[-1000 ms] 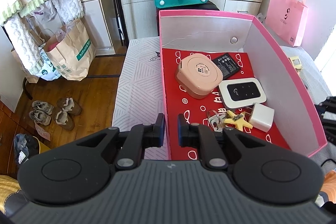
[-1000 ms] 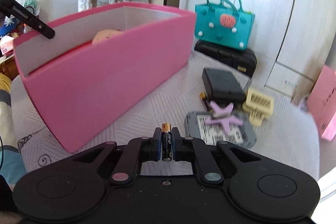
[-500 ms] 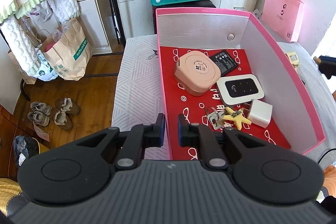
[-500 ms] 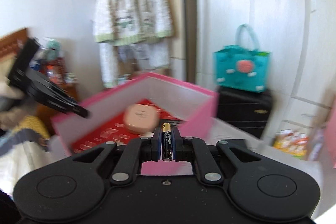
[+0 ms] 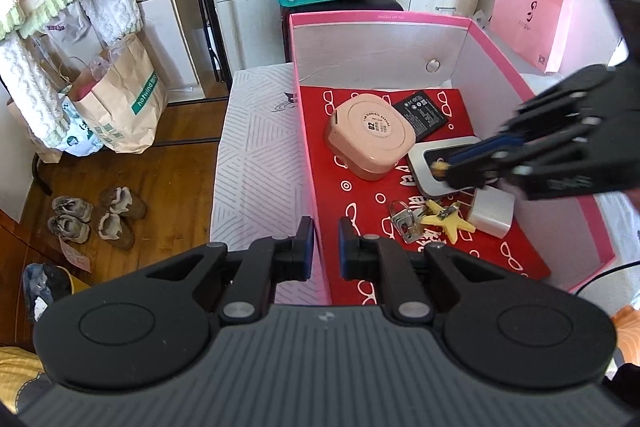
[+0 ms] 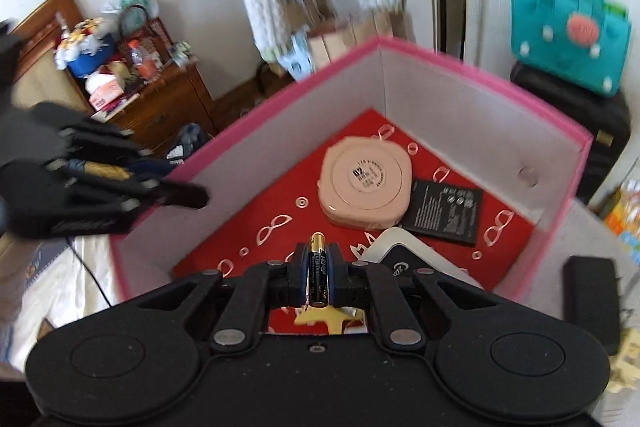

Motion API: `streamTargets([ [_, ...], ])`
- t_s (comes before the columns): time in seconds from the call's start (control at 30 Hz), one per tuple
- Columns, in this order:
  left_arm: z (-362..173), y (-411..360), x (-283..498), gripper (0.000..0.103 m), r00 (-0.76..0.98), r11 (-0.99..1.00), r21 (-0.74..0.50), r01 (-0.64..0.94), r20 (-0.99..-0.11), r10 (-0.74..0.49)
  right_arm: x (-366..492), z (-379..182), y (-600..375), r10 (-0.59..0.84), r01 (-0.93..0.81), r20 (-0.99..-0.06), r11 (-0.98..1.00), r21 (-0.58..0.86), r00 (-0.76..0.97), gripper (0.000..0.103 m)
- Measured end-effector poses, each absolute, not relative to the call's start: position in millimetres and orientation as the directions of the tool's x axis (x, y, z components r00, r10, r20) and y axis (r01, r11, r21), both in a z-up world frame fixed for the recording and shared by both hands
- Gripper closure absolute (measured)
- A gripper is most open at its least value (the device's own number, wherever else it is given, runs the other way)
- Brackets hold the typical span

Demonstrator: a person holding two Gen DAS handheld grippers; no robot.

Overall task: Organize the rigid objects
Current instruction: 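Carry the AA battery into the pink box and open the right tool, then move the right tool back to the pink star clip on the grey router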

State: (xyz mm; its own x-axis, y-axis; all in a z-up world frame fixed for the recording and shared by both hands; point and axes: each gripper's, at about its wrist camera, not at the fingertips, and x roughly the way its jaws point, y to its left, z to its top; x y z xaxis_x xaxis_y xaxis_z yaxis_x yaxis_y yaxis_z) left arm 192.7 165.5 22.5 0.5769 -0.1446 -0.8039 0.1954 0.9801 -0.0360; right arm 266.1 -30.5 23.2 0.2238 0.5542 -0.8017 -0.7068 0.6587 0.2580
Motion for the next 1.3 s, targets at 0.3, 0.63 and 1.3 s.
streamTargets([
  [0.3,20.0,170.2,190.3,0.093,0.592,0.980,-0.077,0.181,-0.788,-0.171,271.3,21.9,-40.2,0.642,-0.679,-0.727,0.648,0.345,0.243,0.085],
  [0.63,21.1,168.2,190.9,0.090,0.588,0.982,-0.077,0.173,-0.792,-0.165,227.1,70.6,-104.6,0.634,-0.667,-0.685,0.687,0.287,0.358,0.084],
  [1.3,22.1,159.2,190.5,0.090,0.589,0.991,-0.042,0.130,-0.800,-0.111,180.6,19.6,-240.9,0.417,-0.451,-0.740,0.876,0.172,0.528,0.073],
])
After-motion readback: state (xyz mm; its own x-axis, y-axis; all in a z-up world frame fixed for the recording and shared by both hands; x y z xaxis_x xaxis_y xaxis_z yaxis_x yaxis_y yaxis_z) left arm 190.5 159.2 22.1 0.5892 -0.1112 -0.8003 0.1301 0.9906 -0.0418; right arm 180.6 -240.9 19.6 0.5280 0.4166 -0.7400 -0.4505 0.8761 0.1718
